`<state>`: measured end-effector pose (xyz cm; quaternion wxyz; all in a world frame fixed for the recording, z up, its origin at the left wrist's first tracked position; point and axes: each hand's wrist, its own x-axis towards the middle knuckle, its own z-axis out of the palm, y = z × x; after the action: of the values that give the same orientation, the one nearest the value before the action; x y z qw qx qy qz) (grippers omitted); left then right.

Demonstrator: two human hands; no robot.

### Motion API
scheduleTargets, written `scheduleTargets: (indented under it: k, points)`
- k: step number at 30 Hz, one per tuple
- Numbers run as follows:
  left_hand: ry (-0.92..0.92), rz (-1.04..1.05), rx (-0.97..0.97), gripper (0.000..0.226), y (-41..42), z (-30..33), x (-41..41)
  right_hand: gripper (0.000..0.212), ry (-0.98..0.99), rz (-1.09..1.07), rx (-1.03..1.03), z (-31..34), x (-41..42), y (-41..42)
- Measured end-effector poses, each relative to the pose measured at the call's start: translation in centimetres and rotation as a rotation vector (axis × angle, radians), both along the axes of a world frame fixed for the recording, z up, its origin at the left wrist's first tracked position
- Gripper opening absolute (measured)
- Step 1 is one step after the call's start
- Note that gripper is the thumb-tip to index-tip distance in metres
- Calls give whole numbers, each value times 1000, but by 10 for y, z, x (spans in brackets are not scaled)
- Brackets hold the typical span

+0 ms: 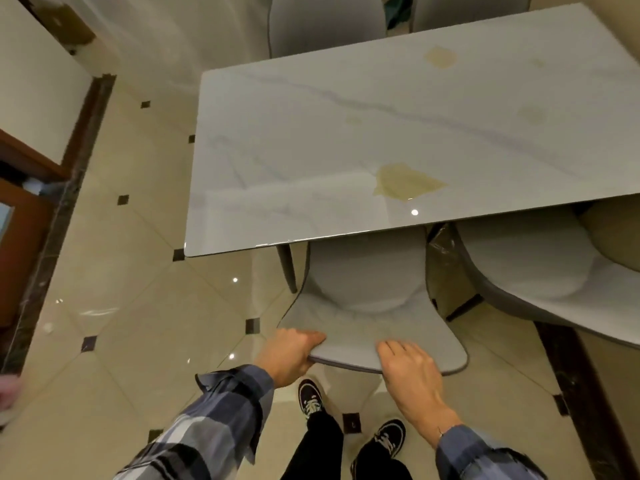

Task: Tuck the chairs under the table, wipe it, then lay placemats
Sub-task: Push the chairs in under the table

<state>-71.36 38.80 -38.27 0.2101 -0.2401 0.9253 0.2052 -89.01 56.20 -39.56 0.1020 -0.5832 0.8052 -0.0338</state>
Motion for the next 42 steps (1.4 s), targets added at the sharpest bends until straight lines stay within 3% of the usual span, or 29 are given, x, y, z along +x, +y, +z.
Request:
scheduleTargets:
  k: [5, 16, 22, 30, 36, 42]
  points:
    - [-85, 69, -44, 8, -38, -3, 4, 34, -16, 70, 0, -2, 4, -36]
    - [-17, 227, -93, 14, -16, -8, -45, 22, 159, 366, 186, 12, -97, -87]
    - [-22, 163, -11, 12, -29, -7, -53, 21, 85, 249, 215, 8, -98, -85]
    - [-20, 137, 7, 14, -44, -14, -39, 34, 79, 284, 166, 2, -82, -83]
    - [-3, 188, -16, 13, -48, -18, -43, 18, 114, 335, 203, -1, -92, -94]
    - [-2, 197, -34, 12, -50, -26, -44, 22, 143, 321, 237, -3, -91, -98]
